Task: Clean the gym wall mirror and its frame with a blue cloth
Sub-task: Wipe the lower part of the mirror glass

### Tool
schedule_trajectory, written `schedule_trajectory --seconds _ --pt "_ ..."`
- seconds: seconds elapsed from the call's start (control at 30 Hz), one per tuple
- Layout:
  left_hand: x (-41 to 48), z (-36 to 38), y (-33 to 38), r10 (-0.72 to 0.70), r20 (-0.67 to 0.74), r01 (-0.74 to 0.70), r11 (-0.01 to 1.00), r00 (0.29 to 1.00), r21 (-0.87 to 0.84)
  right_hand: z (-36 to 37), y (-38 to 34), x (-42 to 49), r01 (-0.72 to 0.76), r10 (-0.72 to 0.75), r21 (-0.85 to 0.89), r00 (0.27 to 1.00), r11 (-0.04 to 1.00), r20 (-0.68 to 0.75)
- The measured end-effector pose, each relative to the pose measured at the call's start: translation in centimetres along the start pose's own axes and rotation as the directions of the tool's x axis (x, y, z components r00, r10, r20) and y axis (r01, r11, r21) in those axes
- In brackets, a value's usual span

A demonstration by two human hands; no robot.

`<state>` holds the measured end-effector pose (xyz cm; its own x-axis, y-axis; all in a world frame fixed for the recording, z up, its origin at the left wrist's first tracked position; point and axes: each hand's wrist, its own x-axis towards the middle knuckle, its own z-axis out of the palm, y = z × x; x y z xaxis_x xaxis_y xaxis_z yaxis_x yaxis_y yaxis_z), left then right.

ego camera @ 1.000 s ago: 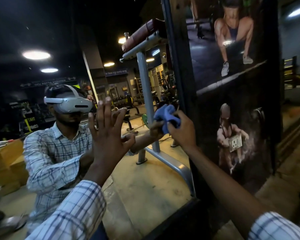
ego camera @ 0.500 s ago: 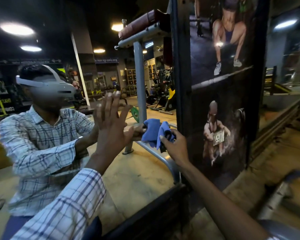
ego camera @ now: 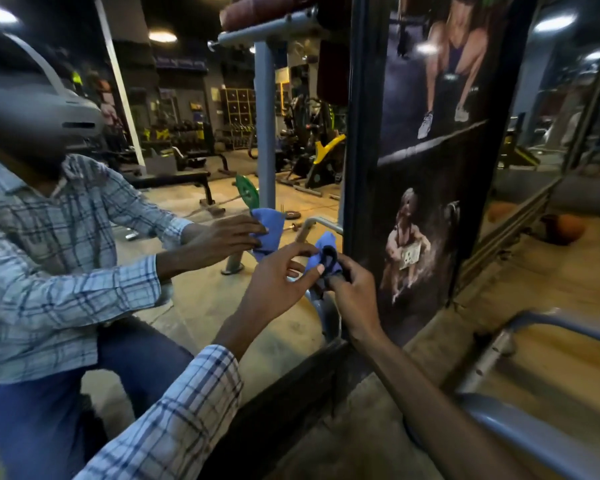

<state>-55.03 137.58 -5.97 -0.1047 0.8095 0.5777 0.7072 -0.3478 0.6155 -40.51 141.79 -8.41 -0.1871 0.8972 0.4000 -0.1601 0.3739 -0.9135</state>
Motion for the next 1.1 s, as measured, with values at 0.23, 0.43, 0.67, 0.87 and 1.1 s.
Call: schedule_trajectory --seconds 0.23,0.43,0.67,0.87,1.1 --pt "6.4 -5.2 9.4 -0.158 0.024 0.160 0.973 0.987 -0.166 -0.5 -13.0 2.5 -0.005 -0.011 -0.122 0.991 0.993 -0.132" --pt "13.1 -11.9 19.2 -0.163 0.036 0.167 0.966 0.986 -0.198 -1.0 -25.5 5.8 -0.082 0.054 -0.123 0.974 0.989 -0.220" --pt "19.2 -18.1 29.0 -0.204 -0.029 0.198 0.970 0.979 -0.138 -3.4 -38.9 8.4 -0.275 0.313 0.154 0.884 0.949 -0.348" --pt "20.7 -18.7 31.8 -0.221 -0.082 0.216 0.974 0.972 -0.070 -6.2 -43.4 9.6 -0.312 0.353 0.166 0.860 0.935 -0.369" --pt "20.5 -13.2 31.2 -0.071 -0.040 0.075 0.989 0.997 0.131 -10.1 -40.6 11.2 -0.423 0.493 0.272 0.819 0.864 -0.294"
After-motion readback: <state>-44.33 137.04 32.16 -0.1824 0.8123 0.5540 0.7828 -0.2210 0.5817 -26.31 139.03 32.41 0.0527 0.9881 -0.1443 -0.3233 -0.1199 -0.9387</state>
